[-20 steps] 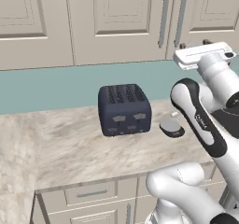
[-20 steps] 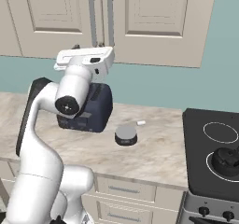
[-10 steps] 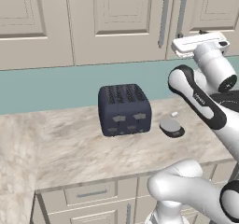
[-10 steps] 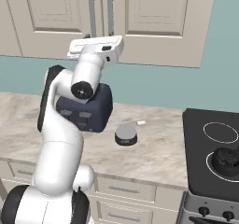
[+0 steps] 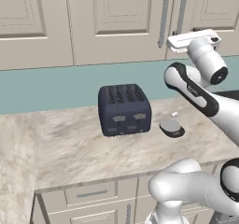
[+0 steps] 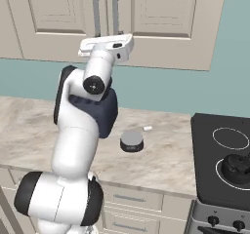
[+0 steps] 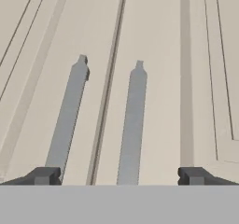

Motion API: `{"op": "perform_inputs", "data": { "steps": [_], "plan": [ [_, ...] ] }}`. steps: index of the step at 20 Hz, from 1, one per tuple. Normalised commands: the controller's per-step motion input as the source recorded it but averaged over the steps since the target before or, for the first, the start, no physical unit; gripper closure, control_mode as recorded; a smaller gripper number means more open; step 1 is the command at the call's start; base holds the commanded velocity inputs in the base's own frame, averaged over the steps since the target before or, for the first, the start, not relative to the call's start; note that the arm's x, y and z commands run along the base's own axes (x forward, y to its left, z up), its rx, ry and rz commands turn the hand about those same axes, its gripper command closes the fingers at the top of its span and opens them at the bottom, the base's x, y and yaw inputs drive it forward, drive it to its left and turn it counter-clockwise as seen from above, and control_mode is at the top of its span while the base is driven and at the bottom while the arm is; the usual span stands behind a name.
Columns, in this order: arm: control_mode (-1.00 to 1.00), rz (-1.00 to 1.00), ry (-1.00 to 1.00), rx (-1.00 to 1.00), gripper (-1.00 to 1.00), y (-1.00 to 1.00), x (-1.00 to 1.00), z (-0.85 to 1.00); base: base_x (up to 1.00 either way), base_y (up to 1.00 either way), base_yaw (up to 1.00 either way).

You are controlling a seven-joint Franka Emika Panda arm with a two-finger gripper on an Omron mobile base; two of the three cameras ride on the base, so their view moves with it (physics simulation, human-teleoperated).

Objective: Pick the pan from the cabinet and place it on the stove. Then turn on the stove burner for the pan.

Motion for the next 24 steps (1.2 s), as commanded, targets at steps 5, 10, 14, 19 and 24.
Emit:
{"op": "perform_inputs", "data": {
  "steps": [5,10,14,19,24],
  "plan": [
    [-1.0,-0.02,0.08,0.0,-1.0,0.0,0.53,0.0,0.0,0.0,0.0],
    [-1.0,-0.04,0.07,0.0,-1.0,0.0,0.52,0.0,0.0,0.0,0.0],
    [-1.0,-0.02,0.07,0.0,-1.0,0.0,0.43,0.0,0.0,0.0,0.0],
    [-1.0,-0.01,0.09,0.0,-1.0,0.0,0.42,0.0,0.0,0.0,0.0],
    [-1.0,-0.01,0.11,0.0,1.0,0.08,0.5,-0.03,0.0,0.0,0.0]
  ]
}}
